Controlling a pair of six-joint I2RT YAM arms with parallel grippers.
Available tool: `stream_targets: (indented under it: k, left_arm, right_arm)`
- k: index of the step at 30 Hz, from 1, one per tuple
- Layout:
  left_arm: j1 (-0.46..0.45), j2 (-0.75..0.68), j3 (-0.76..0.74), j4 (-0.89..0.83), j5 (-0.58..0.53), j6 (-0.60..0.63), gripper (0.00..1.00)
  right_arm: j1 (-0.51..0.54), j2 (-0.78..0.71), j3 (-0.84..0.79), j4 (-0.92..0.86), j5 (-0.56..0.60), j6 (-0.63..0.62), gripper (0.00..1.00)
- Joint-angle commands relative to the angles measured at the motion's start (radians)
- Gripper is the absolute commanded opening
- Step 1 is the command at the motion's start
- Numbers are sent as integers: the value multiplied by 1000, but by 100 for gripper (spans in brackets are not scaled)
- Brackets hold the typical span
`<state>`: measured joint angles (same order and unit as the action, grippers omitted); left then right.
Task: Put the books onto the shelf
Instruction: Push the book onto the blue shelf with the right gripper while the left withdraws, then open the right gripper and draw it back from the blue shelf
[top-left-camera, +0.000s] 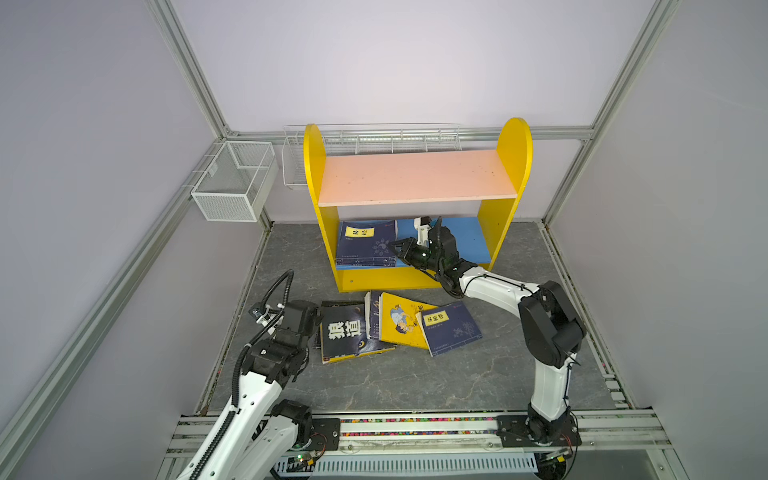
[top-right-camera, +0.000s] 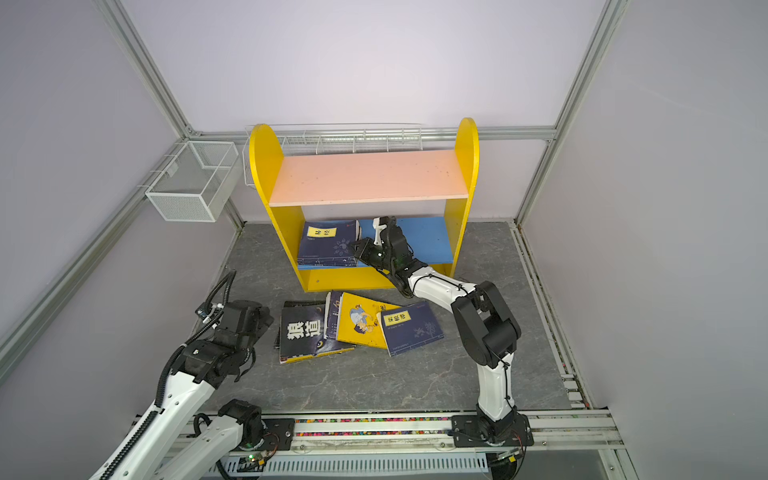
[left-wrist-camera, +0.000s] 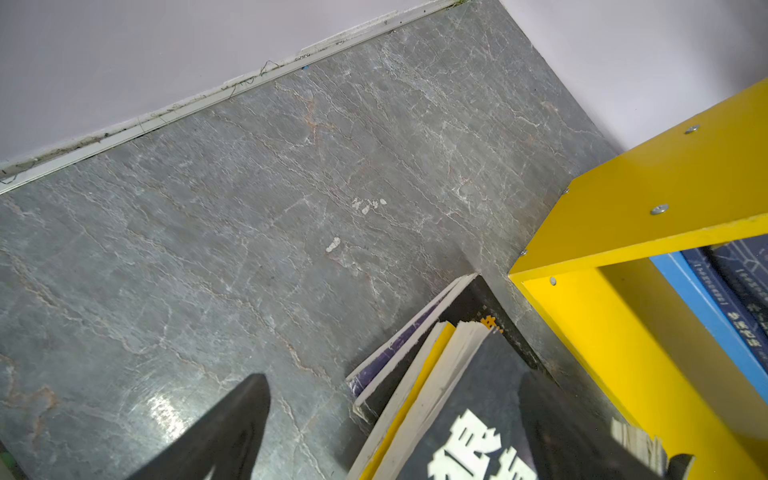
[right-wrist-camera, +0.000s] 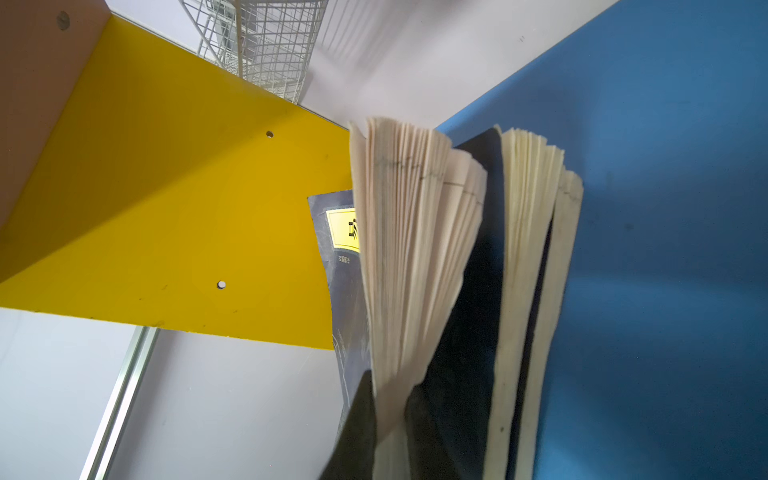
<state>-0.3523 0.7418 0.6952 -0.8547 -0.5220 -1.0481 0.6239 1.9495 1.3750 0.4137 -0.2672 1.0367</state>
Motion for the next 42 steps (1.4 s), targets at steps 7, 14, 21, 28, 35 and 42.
stream_targets:
  k: [7, 14, 21, 28, 35, 42]
  left_arm:
    - [6, -37, -22, -64, 0, -27, 94]
    - [6, -44, -23, -72, 3, -27, 94]
    - [6, -45, -27, -66, 17, -27, 94]
    - [7, -42, -28, -55, 26, -27, 94]
    - [6, -36, -25, -47, 39, -28, 94]
    - [7, -36, -23, 37, 85, 73, 95]
  right_arm:
    - [6, 42, 41, 70, 23, 65, 7]
    - [21, 37, 85, -54, 52, 7, 15]
    - [41, 35, 223, -357, 126, -114, 39]
    - [45, 38, 299, -511, 202, -189, 51]
    - [46, 40, 372, -626, 267, -287, 60]
    - [45, -47, 291, -623, 303, -353, 61]
